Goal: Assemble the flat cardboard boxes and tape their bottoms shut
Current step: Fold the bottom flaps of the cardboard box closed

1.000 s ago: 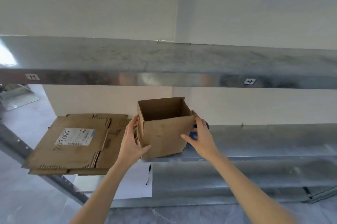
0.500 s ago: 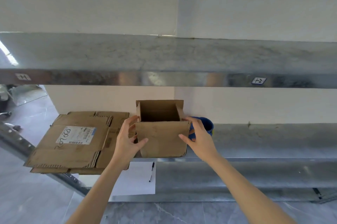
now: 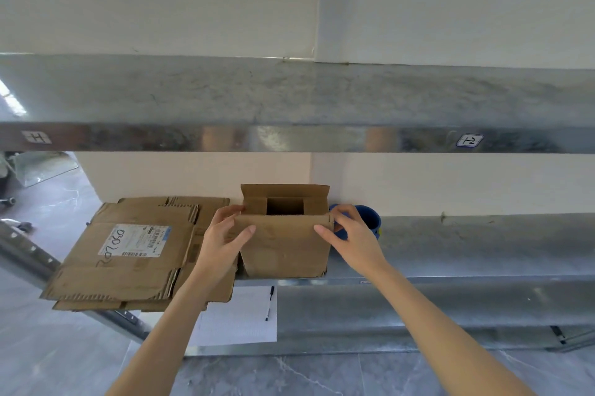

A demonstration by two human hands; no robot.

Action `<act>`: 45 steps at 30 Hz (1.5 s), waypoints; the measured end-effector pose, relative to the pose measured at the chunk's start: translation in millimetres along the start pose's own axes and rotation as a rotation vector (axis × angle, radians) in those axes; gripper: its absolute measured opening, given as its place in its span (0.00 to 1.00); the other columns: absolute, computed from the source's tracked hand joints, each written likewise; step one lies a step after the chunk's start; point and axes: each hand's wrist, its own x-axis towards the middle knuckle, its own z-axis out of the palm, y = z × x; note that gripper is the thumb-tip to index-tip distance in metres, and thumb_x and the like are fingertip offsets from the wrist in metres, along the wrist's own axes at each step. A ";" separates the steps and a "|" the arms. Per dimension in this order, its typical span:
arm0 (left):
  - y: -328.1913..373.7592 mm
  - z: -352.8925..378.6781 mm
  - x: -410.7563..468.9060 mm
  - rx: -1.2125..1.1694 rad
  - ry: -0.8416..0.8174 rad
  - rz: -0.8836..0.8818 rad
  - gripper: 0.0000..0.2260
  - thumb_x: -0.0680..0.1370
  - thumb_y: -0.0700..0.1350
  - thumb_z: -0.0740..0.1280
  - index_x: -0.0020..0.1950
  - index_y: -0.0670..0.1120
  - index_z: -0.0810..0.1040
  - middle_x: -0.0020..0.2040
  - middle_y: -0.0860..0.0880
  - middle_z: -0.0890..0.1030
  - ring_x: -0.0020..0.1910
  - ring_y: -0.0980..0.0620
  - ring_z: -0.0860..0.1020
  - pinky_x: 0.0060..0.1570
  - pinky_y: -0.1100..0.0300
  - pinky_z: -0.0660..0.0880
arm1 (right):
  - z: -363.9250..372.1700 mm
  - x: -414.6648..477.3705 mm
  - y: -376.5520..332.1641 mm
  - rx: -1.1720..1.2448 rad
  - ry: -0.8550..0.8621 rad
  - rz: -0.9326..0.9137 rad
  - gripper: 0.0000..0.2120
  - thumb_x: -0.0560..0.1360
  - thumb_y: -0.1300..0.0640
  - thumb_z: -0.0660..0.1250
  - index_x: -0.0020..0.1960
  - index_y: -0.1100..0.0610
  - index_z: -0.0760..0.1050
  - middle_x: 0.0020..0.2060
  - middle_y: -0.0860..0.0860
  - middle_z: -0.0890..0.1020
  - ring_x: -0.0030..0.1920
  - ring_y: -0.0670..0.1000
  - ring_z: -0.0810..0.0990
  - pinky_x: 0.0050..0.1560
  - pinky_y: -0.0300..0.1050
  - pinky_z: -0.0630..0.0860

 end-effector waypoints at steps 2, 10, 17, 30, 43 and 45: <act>0.9 -1.5 4.4 0.022 0.019 -0.011 0.08 0.78 0.45 0.70 0.53 0.41 0.81 0.62 0.52 0.75 0.60 0.57 0.75 0.49 0.74 0.72 | -1.1 4.8 -1.9 0.036 0.032 0.035 0.18 0.74 0.37 0.66 0.48 0.52 0.75 0.56 0.44 0.73 0.49 0.45 0.79 0.49 0.50 0.79; 5.8 -8.5 19.9 0.033 -0.048 0.065 0.36 0.74 0.41 0.75 0.75 0.61 0.60 0.73 0.56 0.64 0.63 0.60 0.71 0.47 0.76 0.72 | -0.4 12.6 -1.9 0.130 0.043 0.041 0.41 0.72 0.44 0.74 0.77 0.41 0.52 0.73 0.34 0.62 0.57 0.36 0.75 0.57 0.33 0.74; 8.7 -10.4 30.6 0.251 -0.227 0.181 0.22 0.78 0.41 0.70 0.67 0.61 0.71 0.67 0.57 0.70 0.61 0.54 0.74 0.51 0.74 0.66 | -7.1 19.0 -0.5 -0.056 -0.095 -0.039 0.25 0.78 0.45 0.68 0.73 0.44 0.66 0.68 0.42 0.64 0.61 0.44 0.74 0.59 0.47 0.77; 18.5 27.3 20.8 0.345 -0.029 0.271 0.12 0.73 0.53 0.73 0.56 0.57 0.82 0.60 0.63 0.77 0.63 0.60 0.72 0.62 0.53 0.71 | -1.9 14.8 19.4 0.233 0.174 0.027 0.11 0.83 0.55 0.60 0.63 0.51 0.77 0.58 0.42 0.75 0.59 0.40 0.75 0.56 0.32 0.71; 25.2 32.6 12.8 0.146 0.033 0.146 0.13 0.70 0.44 0.78 0.54 0.49 0.85 0.60 0.59 0.81 0.67 0.64 0.71 0.67 0.75 0.59 | -3.0 36.9 84.9 -0.423 -0.217 0.192 0.35 0.76 0.52 0.65 0.78 0.44 0.52 0.56 0.47 0.80 0.58 0.53 0.78 0.67 0.50 0.68; 26.4 32.7 12.4 0.152 0.039 0.145 0.13 0.70 0.43 0.79 0.54 0.48 0.85 0.60 0.59 0.81 0.67 0.65 0.71 0.65 0.78 0.57 | 1.1 41.5 91.6 -0.511 -0.245 0.159 0.34 0.77 0.51 0.63 0.78 0.42 0.51 0.53 0.46 0.80 0.57 0.52 0.78 0.72 0.52 0.60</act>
